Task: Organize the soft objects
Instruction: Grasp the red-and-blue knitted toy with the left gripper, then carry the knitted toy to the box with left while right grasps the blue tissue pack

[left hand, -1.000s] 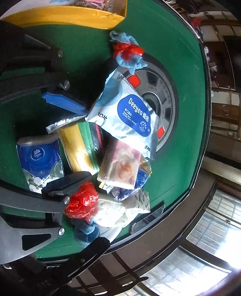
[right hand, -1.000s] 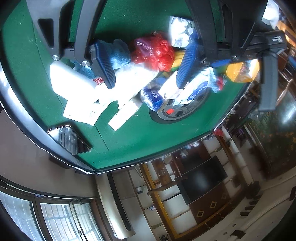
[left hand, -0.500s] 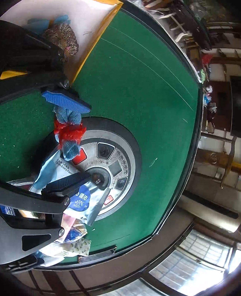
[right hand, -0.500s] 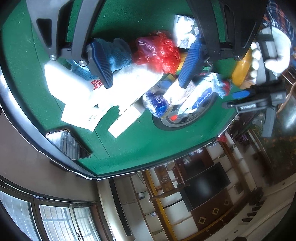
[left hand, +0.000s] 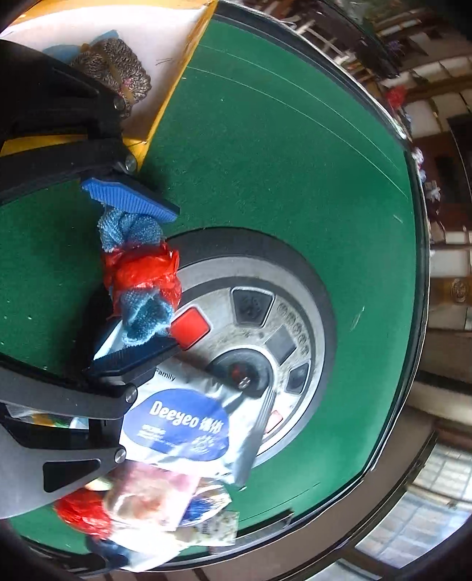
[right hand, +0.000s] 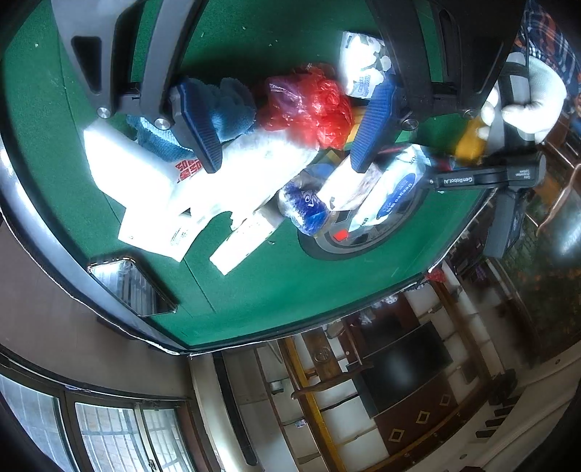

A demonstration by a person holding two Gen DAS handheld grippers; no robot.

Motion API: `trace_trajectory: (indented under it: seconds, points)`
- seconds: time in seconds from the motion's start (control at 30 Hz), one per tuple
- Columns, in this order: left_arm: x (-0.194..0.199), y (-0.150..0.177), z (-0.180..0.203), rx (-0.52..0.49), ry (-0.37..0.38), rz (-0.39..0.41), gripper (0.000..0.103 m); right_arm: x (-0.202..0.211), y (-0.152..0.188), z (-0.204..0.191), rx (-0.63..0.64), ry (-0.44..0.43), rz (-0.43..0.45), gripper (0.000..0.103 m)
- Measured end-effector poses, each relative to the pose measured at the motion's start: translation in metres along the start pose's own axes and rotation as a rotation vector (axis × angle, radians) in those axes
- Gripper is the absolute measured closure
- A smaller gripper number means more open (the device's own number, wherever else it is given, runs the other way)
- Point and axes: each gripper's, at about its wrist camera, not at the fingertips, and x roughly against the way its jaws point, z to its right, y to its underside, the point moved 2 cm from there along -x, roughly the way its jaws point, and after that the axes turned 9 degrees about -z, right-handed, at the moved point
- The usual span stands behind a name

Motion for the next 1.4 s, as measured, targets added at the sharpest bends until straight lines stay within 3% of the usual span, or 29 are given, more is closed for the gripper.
trace_trajectory:
  seconds: [0.27, 0.47, 0.7, 0.8, 0.87, 0.93, 1.1, 1.27, 1.4]
  points:
    - [0.029, 0.034, 0.007, -0.105, 0.046, 0.056, 0.063, -0.001, 0.001, 0.001, 0.000, 0.014, 0.003, 0.035]
    - [0.081, 0.067, -0.011, -0.074, 0.216, 0.146, 0.063, -0.005, 0.001, 0.002, 0.010, 0.038, 0.001, 0.035]
    - [0.124, 0.117, -0.044, -0.002, 0.345, 0.228, 0.063, -0.008, 0.004, -0.003, 0.037, 0.027, -0.016, 0.035]
    - [0.132, 0.136, -0.056, 0.029, 0.374, 0.263, 0.063, 0.001, 0.008, -0.013, 0.054, -0.054, -0.022, 0.035]
    - [0.136, 0.149, -0.066, 0.051, 0.393, 0.273, 0.063, 0.005, 0.015, -0.024, 0.036, -0.165, -0.082, 0.035]
    - [0.137, 0.157, -0.079, 0.065, 0.396, 0.269, 0.063, 0.000, 0.026, -0.040, 0.049, -0.205, -0.153, 0.035]
    - [0.139, 0.173, -0.110, 0.123, 0.405, 0.280, 0.063, -0.032, 0.044, -0.080, 0.162, 0.013, -0.245, 0.035]
    - [0.144, 0.184, -0.136, 0.165, 0.402, 0.306, 0.063, -0.060, 0.049, -0.104, 0.203, 0.103, -0.295, 0.030]
    - [0.150, 0.190, -0.164, 0.193, 0.364, 0.323, 0.063, -0.057, 0.054, -0.111, 0.233, 0.147, -0.284, 0.035]
